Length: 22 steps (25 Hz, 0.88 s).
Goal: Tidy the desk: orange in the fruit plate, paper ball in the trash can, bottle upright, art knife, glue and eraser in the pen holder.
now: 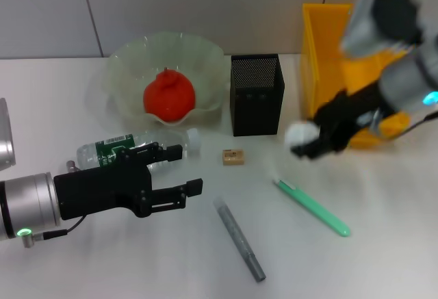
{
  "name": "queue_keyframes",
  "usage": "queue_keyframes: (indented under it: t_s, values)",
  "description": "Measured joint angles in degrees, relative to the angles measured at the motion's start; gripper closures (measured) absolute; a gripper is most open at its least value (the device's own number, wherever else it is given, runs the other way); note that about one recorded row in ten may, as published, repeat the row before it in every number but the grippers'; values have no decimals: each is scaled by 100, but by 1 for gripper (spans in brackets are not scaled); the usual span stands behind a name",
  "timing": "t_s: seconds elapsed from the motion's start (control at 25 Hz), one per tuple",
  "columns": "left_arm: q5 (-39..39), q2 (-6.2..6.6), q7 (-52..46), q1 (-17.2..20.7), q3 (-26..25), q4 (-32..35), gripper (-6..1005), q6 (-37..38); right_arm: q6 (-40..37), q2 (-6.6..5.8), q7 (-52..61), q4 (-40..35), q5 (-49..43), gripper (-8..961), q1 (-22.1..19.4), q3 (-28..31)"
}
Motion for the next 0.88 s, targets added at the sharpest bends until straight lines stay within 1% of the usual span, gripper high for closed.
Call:
queue_keyframes:
  t_s: [0.04,0.08,0.12,0.16,0.2,0.24,0.28,0.32,0.4,0.44,0.48,0.52,0.64,0.76,0.88]
  values:
    - [0,0,0,0,0,0,207,0,0,0,0,0,0,365,0,0]
    - [0,0,3,5,1,0,208,1,-194,-4,103,-476,295,378,-111,430]
    - [0,0,6,13,0,0,208,2,-228,-11,165,-680,455,378,-167,661]
    - [0,0,6,13,0,0,208,2,-225,-22,217,-842,592,378,-218,891]
    - [-1,0,10,23,1,0,208,3,-225,-22,217,-842,592,377,-218,891]
    - [0,0,11,24,0,1,208,3,-82,-43,318,-1008,750,377,-296,1269]
    - [-1,0,15,25,0,1,208,6,56,-52,374,-1022,780,377,-320,1444]
    - [-1,0,15,25,0,1,208,6,56,-52,374,-1022,780,376,-320,1444]
    - [-4,0,17,26,0,1,208,9,410,-72,469,-961,791,376,-356,1676]
    - [-6,0,18,26,0,0,208,11,607,-81,502,-889,791,372,-374,1741]
    - [-12,-1,19,25,0,0,208,13,976,-90,579,-729,750,368,-399,1782]
    - [-12,-1,19,25,0,0,208,13,976,-90,579,-729,750,365,-399,1782]
    - [-14,0,20,15,0,1,208,15,1560,-123,757,-367,582,353,-398,1760]
    - [-16,0,20,7,0,0,207,17,1827,-176,788,-70,556,342,-355,1738]
    - [-18,0,20,5,0,1,207,18,1907,-204,788,3,550,331,-346,1721]
